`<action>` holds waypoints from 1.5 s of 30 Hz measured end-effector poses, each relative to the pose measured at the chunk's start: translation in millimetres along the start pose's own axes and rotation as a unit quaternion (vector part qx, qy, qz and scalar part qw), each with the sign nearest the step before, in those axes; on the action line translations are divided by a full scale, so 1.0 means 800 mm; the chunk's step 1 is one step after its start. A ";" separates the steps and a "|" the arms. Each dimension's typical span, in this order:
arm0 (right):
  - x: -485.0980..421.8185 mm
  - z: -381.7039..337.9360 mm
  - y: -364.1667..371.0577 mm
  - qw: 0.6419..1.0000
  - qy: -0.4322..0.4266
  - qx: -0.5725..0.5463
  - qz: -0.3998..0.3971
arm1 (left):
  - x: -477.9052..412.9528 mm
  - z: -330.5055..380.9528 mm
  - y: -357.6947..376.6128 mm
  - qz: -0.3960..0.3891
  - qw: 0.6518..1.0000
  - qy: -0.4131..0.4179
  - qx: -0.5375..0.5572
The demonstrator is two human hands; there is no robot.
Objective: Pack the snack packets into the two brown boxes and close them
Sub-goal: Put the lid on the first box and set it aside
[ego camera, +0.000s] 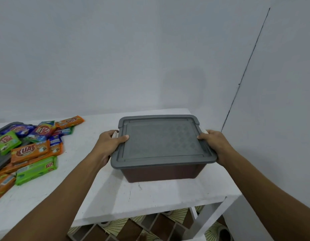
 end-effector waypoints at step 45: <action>-0.033 -0.062 0.068 0.777 -0.251 0.577 -0.017 | -0.053 0.053 0.054 -0.008 0.818 0.246 -0.520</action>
Point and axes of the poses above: each hand's wrist, its own x-axis away from the middle knuckle, its own y-axis out of the palm, z = x × y, the point moved 8 cm from there along -x, towards the middle knuckle, and after that the axes turned 2 degrees about z, right-handed, at the moved point
